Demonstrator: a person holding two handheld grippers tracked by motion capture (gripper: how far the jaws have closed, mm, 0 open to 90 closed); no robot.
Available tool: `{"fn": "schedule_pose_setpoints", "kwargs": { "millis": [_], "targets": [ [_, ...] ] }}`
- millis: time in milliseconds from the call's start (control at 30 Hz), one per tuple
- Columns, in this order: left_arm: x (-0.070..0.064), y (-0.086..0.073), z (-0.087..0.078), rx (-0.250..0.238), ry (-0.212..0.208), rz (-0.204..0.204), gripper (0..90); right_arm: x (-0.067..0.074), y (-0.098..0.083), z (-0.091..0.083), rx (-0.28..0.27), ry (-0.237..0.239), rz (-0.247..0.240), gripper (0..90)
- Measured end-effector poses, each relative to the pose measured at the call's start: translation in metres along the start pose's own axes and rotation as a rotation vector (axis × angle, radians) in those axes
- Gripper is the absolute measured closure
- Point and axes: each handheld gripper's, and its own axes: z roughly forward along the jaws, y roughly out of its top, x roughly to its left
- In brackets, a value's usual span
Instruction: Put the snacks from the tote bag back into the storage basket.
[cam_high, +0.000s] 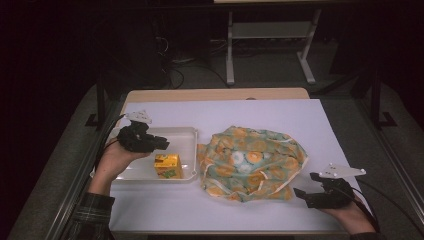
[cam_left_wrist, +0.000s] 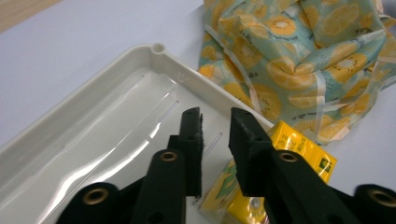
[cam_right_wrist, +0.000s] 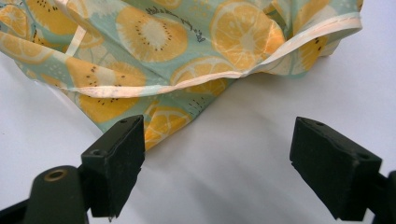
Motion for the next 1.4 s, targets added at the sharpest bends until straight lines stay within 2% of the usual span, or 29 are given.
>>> {"fn": "schedule_pose_setpoints", "kwargs": {
  "millis": [333, 600, 1067, 1400],
  "targets": [
    [0.006, -0.017, -0.028, -0.007, 0.064, -0.014, 55.2, 0.001, 0.0, -0.001, 0.001, 0.001, 0.0, 17.4],
    [0.006, -0.04, -0.042, 0.024, 0.096, -0.028, 43.7, 0.001, 0.0, -0.001, -0.003, 0.001, 0.0, 17.4],
    [-0.012, -0.075, -0.055, 0.02, 0.143, -0.027, 29.7, 0.001, 0.0, -0.002, -0.01, 0.001, -0.003, 17.4],
    [-0.021, -0.106, -0.058, 0.002, 0.171, -0.031, 25.5, 0.001, 0.0, -0.001, -0.011, 0.004, -0.007, 17.3]
  ]
}}
